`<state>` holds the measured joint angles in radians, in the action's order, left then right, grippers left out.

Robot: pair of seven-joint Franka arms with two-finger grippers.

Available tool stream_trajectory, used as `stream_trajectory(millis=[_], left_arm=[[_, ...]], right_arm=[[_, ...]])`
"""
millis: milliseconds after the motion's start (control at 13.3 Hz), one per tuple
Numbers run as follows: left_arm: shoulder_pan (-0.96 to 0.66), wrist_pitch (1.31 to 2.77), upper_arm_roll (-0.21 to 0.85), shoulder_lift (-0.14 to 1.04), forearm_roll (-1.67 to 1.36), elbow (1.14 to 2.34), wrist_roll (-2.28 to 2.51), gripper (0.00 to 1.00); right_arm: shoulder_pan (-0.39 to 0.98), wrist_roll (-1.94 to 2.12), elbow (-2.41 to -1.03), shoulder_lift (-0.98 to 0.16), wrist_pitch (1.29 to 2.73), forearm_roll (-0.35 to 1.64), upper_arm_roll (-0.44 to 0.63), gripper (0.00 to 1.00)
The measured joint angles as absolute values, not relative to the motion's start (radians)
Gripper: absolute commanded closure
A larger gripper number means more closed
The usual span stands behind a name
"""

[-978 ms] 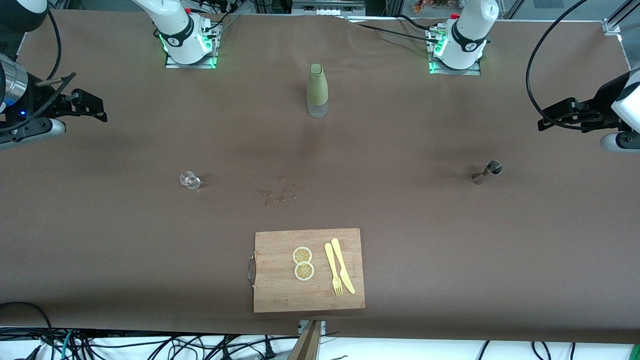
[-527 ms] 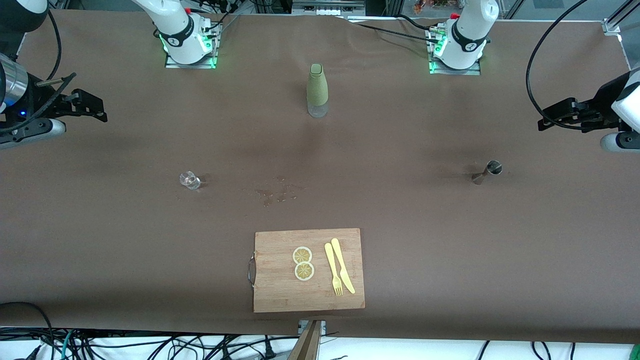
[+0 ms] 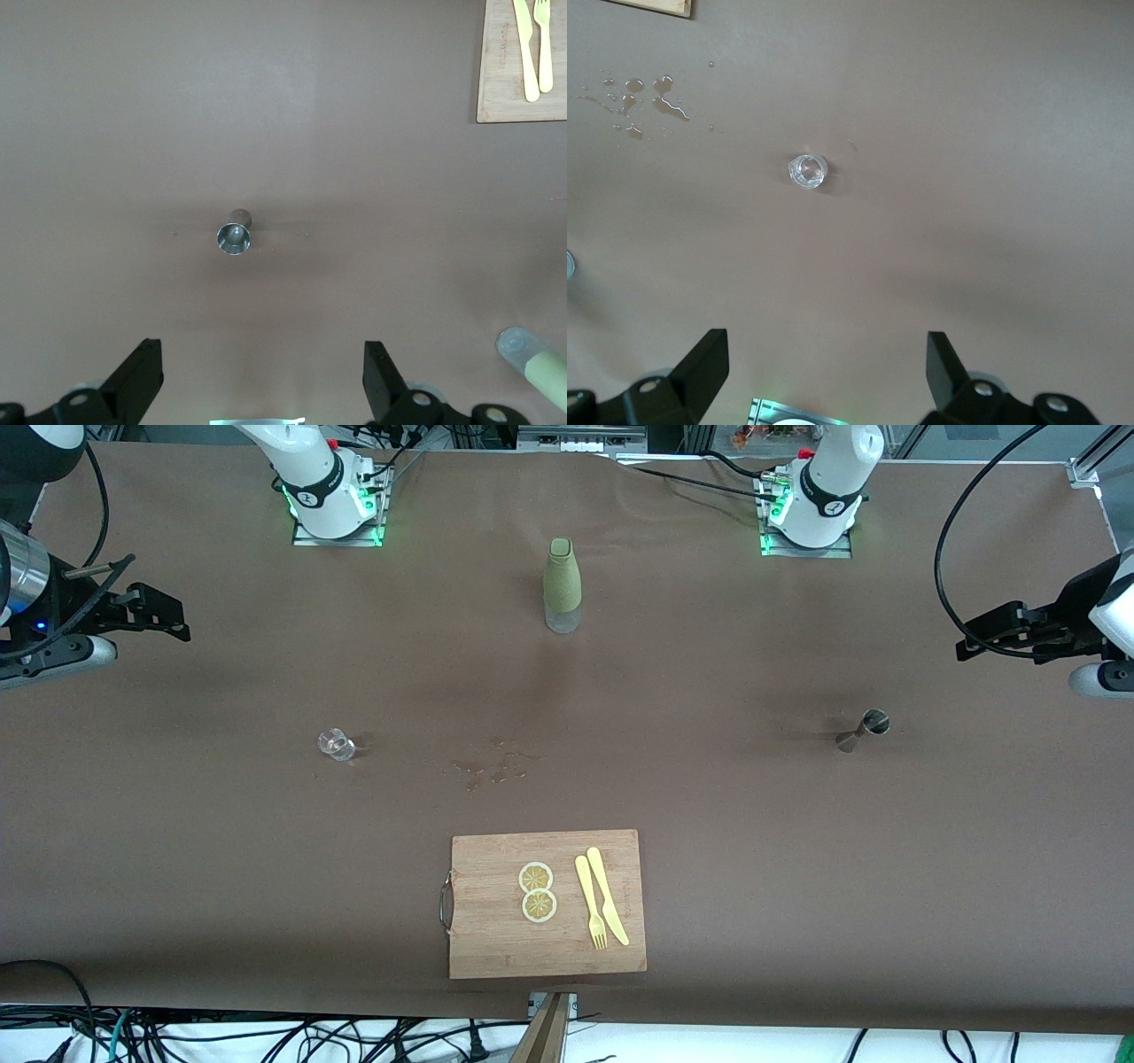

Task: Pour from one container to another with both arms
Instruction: 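Move the left gripper toward the metal jigger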

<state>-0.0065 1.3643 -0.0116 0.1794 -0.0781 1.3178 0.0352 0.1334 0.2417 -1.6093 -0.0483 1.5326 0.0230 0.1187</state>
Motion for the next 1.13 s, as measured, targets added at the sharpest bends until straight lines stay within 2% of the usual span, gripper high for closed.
stream_trajectory(millis=[527, 1129], left_arm=[[0.042, 1.364, -0.013, 0.19, -0.078, 1.316, 0.014, 0.0], [0.142, 1.362, -0.031, 0.268, -0.092, 1.332, -0.561, 0.0]], right_arm=[[0.133, 0.242, -1.609, -0.06, 1.533, 0.023, 0.119, 0.01], [0.134, 0.242, -1.609, -0.06, 1.533, 0.023, 0.118, 0.01]])
